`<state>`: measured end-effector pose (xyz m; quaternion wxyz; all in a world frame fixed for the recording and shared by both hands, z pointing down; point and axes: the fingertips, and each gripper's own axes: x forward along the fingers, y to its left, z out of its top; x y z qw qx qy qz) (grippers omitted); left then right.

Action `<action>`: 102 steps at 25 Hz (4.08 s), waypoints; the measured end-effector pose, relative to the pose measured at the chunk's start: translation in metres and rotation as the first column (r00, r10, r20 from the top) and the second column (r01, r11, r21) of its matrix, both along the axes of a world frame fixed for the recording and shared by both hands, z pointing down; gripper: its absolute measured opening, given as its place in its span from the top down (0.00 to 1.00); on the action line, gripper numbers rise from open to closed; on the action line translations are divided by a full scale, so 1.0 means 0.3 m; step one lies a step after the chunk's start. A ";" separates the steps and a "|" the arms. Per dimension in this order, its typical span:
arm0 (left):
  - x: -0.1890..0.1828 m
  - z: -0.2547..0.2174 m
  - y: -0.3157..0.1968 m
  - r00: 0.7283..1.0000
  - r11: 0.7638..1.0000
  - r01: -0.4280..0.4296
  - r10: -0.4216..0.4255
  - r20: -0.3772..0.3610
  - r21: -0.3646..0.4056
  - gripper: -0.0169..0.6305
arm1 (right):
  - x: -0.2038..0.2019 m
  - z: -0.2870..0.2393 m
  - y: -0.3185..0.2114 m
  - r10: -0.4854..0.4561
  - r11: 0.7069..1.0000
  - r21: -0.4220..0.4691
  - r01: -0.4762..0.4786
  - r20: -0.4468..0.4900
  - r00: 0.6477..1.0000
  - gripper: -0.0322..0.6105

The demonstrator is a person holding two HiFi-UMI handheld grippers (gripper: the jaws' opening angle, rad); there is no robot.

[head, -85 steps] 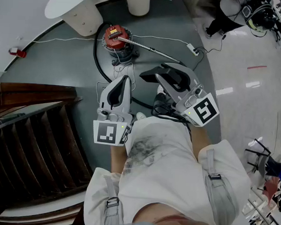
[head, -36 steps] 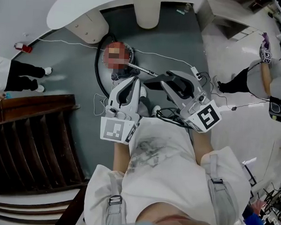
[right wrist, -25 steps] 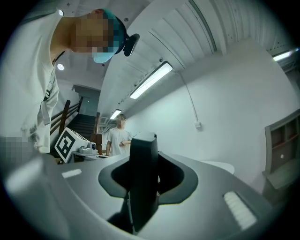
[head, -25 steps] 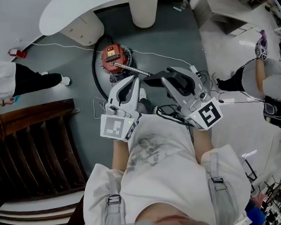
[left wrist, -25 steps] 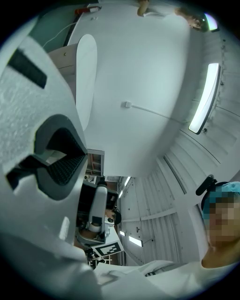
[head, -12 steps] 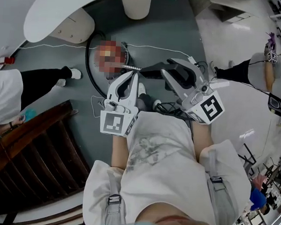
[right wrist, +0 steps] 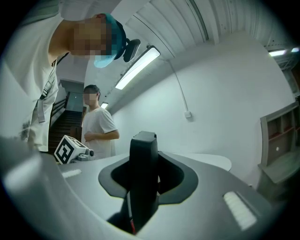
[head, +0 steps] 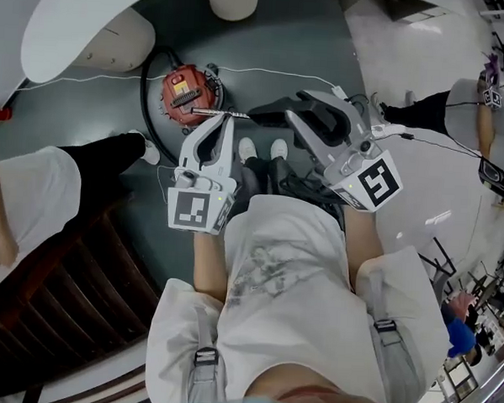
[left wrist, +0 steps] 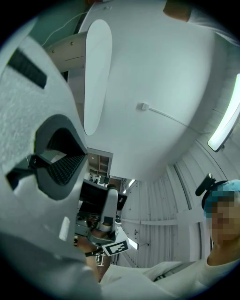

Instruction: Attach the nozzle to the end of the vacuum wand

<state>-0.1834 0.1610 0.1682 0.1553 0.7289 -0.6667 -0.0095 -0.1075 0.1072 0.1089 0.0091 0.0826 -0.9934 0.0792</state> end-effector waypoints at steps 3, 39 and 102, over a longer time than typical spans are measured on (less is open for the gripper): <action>-0.011 0.026 -0.028 1.000 1.000 0.009 -0.009 0.015 -0.009 0.97 | -0.001 0.023 -0.033 -0.009 1.000 -0.008 0.009 0.005 1.000 0.77; -0.047 0.801 -0.208 0.992 0.987 0.123 -0.126 -0.019 -0.101 0.97 | -0.085 0.794 -0.222 -0.098 0.991 -0.099 0.091 -0.073 0.992 0.77; -0.066 1.991 0.017 0.908 0.804 0.361 -0.418 -0.016 -0.473 0.55 | -0.090 1.455 -0.200 -0.024 0.974 -0.224 -0.011 -0.152 0.988 0.77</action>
